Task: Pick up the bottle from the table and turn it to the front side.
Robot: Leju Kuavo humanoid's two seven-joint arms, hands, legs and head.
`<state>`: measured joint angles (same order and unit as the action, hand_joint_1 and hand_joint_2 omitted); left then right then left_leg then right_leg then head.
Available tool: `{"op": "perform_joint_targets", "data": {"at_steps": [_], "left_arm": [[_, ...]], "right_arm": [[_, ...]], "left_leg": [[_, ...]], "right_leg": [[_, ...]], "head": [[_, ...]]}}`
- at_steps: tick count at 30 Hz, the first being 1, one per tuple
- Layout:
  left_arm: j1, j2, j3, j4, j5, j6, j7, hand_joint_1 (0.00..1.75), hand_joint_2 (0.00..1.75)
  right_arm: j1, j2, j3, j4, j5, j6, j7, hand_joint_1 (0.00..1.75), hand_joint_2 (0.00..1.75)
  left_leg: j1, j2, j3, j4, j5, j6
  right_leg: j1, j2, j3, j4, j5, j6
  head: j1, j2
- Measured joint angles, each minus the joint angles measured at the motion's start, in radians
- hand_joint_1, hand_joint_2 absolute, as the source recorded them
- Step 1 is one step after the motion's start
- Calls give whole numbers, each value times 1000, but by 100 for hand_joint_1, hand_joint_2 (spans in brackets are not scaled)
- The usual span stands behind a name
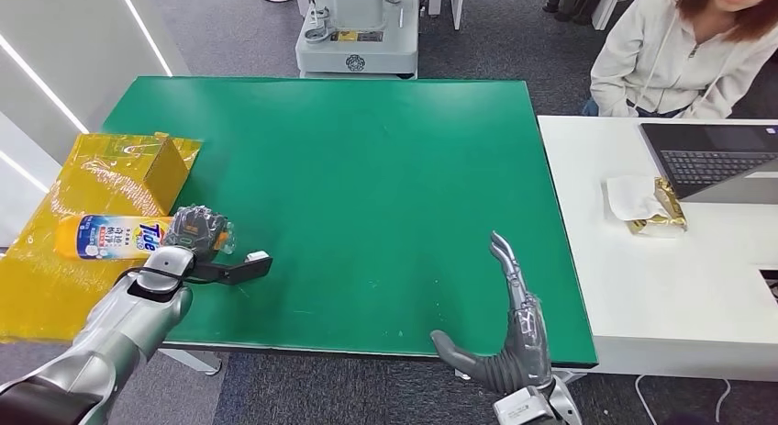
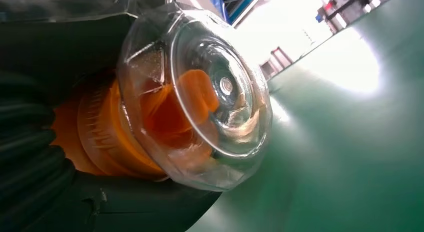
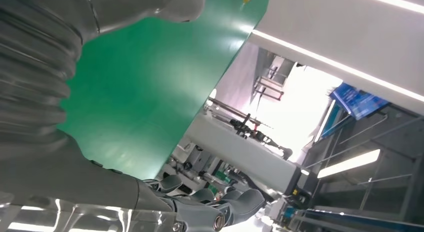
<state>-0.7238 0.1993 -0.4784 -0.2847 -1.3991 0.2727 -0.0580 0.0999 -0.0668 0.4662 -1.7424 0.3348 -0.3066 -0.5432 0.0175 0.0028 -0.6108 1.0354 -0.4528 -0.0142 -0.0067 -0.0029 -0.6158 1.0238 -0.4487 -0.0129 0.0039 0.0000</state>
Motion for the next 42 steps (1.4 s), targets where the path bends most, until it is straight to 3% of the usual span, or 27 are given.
{"op": "perform_joint_targets", "data": {"at_steps": [2, 7, 18, 32, 35, 39, 42], "left_arm": [[1, -10, 0, 0, -10, 34, -23, 0, 175], [7, -34, 0, 0, -18, 100, -61, 0, 175], [8, -77, 4, 0, 10, 93, -88, 0, 175], [27, -82, 58, 0, 61, 128, -93, 0, 175], [36, -96, 97, 0, 145, 208, -156, 0, 175], [50, -141, 208, -22, 304, 380, -297, 0, 175], [72, -181, 300, -83, 353, 418, -380, 0, 175]], "right_arm": [[1, 9, -5, -3, 13, 17, 0, 0, 175], [-1, 16, -12, -2, 18, 29, -3, 0, 175], [-8, 19, -21, 3, 8, 10, 3, 0, 175], [-21, 21, -36, 30, -4, 21, 12, 0, 175], [-25, 26, -38, 35, -9, 31, 13, 0, 175], [-39, 41, -49, 44, -21, 42, 24, 0, 175], [-45, 51, -56, 50, -21, 48, 30, 0, 175]], "left_leg": [[0, 0, 0, 0, 0, 0], [0, 0, 0, 0, 0, 0], [0, 0, 0, 0, 0, 0], [0, 0, 0, 0, 0, 0], [0, 0, 0, 0, 0, 0], [0, 0, 0, 0, 0, 0], [-1, 0, 0, 0, 0, 0]], "right_leg": [[0, 0, 0, 0, 0, 0], [0, 0, 0, 0, 0, 0], [0, 0, 0, 0, 0, 0], [0, 0, 0, 0, 0, 0], [0, 0, 0, 0, 0, 0], [0, 0, 0, 0, 0, 0], [0, 0, 0, 0, 0, 0]], "head": [[0, 0], [0, 0], [0, 0], [0, 0], [0, 0], [0, 0], [0, 0]]}}
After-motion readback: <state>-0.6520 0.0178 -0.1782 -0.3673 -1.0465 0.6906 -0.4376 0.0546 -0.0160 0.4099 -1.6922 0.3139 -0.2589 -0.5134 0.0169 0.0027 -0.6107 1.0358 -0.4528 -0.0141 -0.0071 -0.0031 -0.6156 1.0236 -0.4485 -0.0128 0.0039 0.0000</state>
